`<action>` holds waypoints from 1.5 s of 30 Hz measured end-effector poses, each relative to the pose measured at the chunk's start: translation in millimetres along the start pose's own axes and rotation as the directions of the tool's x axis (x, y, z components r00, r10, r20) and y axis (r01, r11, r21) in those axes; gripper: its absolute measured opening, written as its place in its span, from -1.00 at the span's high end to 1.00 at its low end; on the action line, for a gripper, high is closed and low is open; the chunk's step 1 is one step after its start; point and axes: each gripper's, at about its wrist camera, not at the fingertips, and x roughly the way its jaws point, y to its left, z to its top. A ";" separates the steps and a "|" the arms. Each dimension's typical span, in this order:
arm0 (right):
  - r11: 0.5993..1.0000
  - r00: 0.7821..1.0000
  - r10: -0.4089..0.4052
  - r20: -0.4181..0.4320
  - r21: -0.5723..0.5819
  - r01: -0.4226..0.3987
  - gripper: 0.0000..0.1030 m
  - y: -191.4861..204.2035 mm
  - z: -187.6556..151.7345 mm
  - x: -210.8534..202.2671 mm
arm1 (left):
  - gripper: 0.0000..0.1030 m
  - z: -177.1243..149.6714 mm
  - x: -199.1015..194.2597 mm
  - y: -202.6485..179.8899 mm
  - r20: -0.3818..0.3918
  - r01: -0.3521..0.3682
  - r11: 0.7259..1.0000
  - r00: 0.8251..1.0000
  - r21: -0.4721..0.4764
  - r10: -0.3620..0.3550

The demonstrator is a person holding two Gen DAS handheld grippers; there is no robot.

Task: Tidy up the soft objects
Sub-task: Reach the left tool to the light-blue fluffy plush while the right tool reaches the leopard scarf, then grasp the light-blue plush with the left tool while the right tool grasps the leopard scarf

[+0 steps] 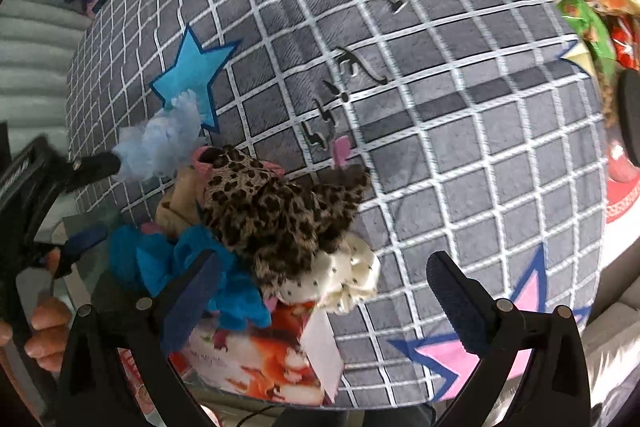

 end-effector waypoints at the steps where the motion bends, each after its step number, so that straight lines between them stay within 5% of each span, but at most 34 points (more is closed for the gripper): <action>1: 1.000 1.000 0.000 -0.012 -0.010 0.000 -1.00 1.7 2.1 7.2 | -1.00 2.9 6.0 -1.7 -0.005 -0.005 1.000 1.000 -0.005 0.005; 7: 0.999 0.997 -0.016 -0.081 -0.042 0.012 -1.00 4.8 13.0 42.0 | -0.94 15.6 32.5 -8.6 -0.028 -0.013 0.999 1.000 -0.031 0.013; 13: 0.991 0.991 -0.129 -0.019 -0.050 0.128 -1.00 -15.8 27.8 40.6 | -0.79 27.1 46.6 -28.0 -0.021 -0.015 1.000 1.000 0.014 0.016; 19: 0.999 1.000 0.000 -0.009 -0.053 -0.001 -1.00 -24.6 37.7 29.0 | -0.63 27.3 60.6 -37.9 -0.040 -0.016 1.000 0.999 0.020 0.017; 25: 0.985 1.000 -0.026 0.013 -0.168 0.028 -1.00 16.4 48.6 41.4 | -0.35 23.7 64.1 -50.2 0.002 -0.067 0.994 0.998 0.084 0.067; 26: 0.983 0.999 -0.038 0.020 -0.181 0.041 -0.89 21.9 50.6 44.0 | -0.25 22.2 62.2 -52.8 0.014 -0.074 0.992 0.997 0.099 0.073; 28: 0.980 0.998 -0.051 0.022 -0.191 0.054 -0.40 26.9 51.4 49.8 | 0.34 28.5 54.7 -71.6 0.021 -0.052 0.988 0.999 0.144 0.050; 30: 0.979 0.998 -0.049 0.031 -0.196 0.055 0.15 30.8 55.9 48.1 | 0.46 31.3 49.5 -76.5 0.018 -0.032 0.985 0.999 0.170 0.030; 31: 0.981 1.000 -0.007 0.019 -0.192 0.011 0.23 30.2 58.2 46.8 | 0.49 32.8 45.4 -83.8 0.023 -0.036 0.983 0.999 0.179 0.032; 39: 0.981 0.997 0.027 0.073 -0.192 -0.012 0.25 29.2 65.9 17.6 | 0.50 6.9 -15.0 -117.4 0.183 -0.134 0.924 0.981 0.358 0.071; 45: 0.984 0.994 0.048 0.095 -0.177 -0.031 0.25 15.5 51.3 -6.9 | 0.50 -10.6 -59.6 -122.5 0.236 -0.142 0.904 0.971 0.403 0.047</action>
